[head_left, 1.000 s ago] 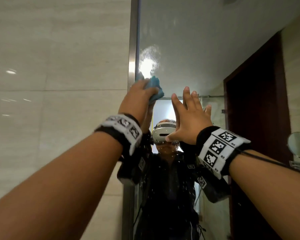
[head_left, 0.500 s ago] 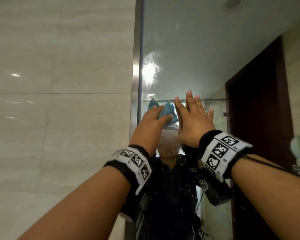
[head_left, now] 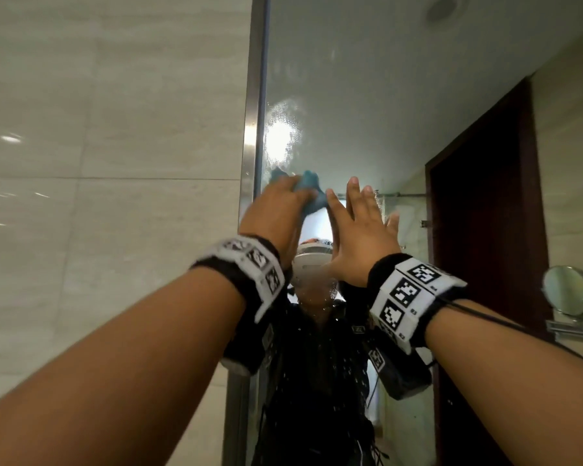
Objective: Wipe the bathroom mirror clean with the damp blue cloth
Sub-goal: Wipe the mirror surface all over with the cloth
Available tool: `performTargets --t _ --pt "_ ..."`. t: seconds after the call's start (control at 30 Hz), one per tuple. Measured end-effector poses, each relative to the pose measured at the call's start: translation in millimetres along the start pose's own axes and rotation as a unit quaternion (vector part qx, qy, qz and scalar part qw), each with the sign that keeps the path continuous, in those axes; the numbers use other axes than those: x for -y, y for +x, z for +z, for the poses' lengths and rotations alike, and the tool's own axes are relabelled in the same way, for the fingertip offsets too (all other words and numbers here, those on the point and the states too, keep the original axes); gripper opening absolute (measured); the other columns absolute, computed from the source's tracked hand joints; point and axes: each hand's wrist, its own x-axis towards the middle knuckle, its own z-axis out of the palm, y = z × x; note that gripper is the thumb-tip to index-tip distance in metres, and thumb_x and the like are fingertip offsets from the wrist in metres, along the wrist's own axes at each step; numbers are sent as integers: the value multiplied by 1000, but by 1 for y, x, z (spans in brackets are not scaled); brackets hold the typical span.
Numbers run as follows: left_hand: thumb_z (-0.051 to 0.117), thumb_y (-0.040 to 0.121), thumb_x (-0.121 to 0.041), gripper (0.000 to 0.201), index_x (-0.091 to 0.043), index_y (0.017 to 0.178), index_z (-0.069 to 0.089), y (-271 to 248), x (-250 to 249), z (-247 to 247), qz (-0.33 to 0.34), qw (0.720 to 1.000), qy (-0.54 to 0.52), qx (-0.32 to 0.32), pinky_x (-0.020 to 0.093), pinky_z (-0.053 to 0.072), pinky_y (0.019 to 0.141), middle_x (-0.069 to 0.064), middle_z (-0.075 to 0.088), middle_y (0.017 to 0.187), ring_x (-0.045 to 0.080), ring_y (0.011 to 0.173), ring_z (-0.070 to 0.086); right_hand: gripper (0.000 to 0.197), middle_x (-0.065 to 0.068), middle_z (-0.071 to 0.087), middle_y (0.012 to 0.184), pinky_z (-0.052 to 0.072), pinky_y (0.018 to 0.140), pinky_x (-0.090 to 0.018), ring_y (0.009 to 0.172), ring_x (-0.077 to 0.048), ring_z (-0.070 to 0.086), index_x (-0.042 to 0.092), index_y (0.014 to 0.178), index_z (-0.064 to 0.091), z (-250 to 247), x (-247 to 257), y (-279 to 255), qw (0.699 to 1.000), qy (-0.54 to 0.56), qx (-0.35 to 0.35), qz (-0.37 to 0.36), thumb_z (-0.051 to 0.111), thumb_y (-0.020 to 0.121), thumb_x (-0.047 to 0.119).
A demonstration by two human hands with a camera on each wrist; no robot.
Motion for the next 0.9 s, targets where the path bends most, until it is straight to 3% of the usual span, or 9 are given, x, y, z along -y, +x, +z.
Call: performTargets --t 0.07,0.13,0.3,0.4,0.53,0.63,0.7,0.8,0.9 --pt "52 94 -16 33 -15 126 58 17 5 -6 -49 998 -6 -33 29 33 100 13 51 128 28 119 48 129 1 -35 149 -1 112 -60 139 -21 -27 31 145 -20 1 -1 -1 1000 4 -6 1 76 62 56" --pt "52 94 -15 37 -17 131 54 16 6 -3 -52 997 4 -53 28 32 101 12 47 134 28 123 45 133 3 -32 150 0 112 -58 139 -19 -26 27 144 -22 2 -2 0 1000 5 -18 2 76 60 58" --pt "54 94 -14 54 -25 144 36 -49 -13 22 18 999 4 43 36 22 113 9 20 155 27 142 19 132 4 -27 152 2 113 -57 141 -18 -22 24 145 -21 5 -4 0 999 19 -43 1 75 61 57" --pt "58 91 -22 54 -27 142 38 -58 -16 18 85 991 80 67 36 28 112 6 23 153 24 140 23 126 -1 -28 152 3 113 -57 141 -22 -21 26 145 -23 5 0 -8 999 13 -48 12 71 66 59" --pt "53 92 -11 41 -19 132 51 -3 7 -6 -13 998 68 -4 37 42 97 11 46 133 30 121 45 131 -5 -36 148 -2 109 -61 138 -27 -28 30 143 -23 9 -6 -20 998 17 -22 65 73 61 63" --pt "52 91 -4 38 -16 128 57 1 11 5 -47 998 14 -48 38 42 98 15 49 127 34 121 45 131 1 -40 146 -4 109 -63 136 -24 -32 34 143 -22 14 -16 -22 996 49 -2 77 75 60 61" --pt "60 87 -4 49 -16 134 50 -35 -5 24 -14 999 5 -30 41 38 104 17 43 139 35 129 40 129 1 -39 146 -4 109 -63 137 -23 -31 35 143 -23 16 -17 -22 996 47 -4 75 75 61 61" --pt "77 71 -7 60 -13 127 57 -89 -26 41 85 996 3 16 45 47 95 18 51 134 36 119 52 119 -1 -36 148 1 109 -64 138 -24 -28 33 144 -21 15 -16 -21 997 40 -10 71 70 71 56" --pt "63 87 -16 58 -22 141 42 -76 -19 34 104 990 62 71 38 33 107 11 31 151 30 136 32 120 -2 -36 149 2 109 -64 139 -25 -27 31 144 -22 14 -15 -21 997 30 -1 75 69 70 58"
